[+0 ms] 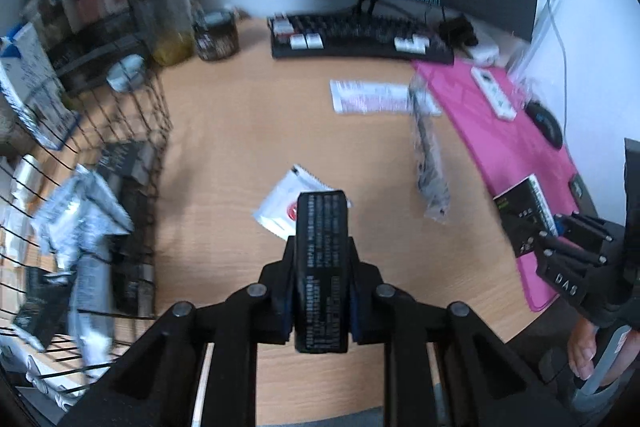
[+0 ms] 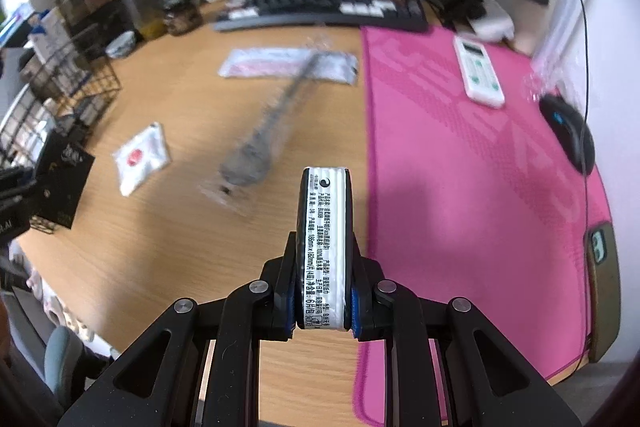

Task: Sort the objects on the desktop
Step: 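Carry both held Face packs over the wire basket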

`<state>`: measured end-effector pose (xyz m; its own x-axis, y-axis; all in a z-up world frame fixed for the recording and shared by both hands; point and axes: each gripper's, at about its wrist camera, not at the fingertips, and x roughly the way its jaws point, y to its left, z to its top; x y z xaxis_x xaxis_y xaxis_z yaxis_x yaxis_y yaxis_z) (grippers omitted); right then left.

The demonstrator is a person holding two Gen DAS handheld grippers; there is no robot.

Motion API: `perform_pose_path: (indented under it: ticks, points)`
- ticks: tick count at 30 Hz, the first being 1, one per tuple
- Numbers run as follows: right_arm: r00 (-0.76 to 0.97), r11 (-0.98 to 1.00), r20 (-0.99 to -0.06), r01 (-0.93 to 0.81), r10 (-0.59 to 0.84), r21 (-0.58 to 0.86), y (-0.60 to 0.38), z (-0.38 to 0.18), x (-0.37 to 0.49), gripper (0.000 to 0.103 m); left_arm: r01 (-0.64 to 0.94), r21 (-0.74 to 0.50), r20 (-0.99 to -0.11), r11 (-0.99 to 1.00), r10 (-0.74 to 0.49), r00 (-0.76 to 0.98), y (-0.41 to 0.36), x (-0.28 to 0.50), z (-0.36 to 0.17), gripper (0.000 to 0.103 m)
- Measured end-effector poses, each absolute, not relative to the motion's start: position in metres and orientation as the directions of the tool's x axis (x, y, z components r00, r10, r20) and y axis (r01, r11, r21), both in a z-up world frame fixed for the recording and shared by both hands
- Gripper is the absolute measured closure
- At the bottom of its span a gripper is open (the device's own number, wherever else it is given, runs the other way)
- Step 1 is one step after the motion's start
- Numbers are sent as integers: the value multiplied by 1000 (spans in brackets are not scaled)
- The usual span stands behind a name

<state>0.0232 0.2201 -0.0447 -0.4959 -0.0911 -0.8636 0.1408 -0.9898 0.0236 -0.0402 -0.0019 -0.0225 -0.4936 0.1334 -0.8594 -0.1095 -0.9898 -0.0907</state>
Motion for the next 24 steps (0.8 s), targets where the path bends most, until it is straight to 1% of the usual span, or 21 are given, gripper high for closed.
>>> perform_pose_path:
  ticks: [5, 8, 11, 14, 17, 19, 21, 24]
  points:
    - [-548, -966, -817, 256, -180, 41, 171, -2, 27, 84, -63, -93, -811, -994, 113, -574, -30, -23, 17, 82]
    - [-565, -925, -780, 376, -270, 49, 120, 24, 31, 84, 14, -94, -787, -995, 66, -613, -63, -13, 33, 82]
    - [-535, -861, -754, 503, -382, 80, 64, 39, 34, 84, 119, -90, -771, -989, -7, -637, -104, -3, 41, 83]
    - [-496, -808, -745, 581, -446, 98, 13, 45, 32, 84, 217, -86, -767, -972, -75, -638, -143, 6, 41, 82]
    - [-452, -758, -738, 640, -501, 122, -29, 46, 31, 84, 282, -102, -779, -954, -100, -619, -179, 13, 32, 83]
    - [-422, -734, -745, 666, -516, 131, -52, 40, 31, 84, 314, -111, -777, -943, -115, -619, -200, 18, 27, 82]
    - [-399, -718, -755, 684, -520, 133, -70, 34, 31, 84, 343, -93, -775, -935, -148, -614, -213, 22, 23, 83]
    - [-372, -702, -771, 700, -517, 132, -92, 24, 29, 84, 344, -115, -788, -932, -125, -603, -221, 25, 14, 82]
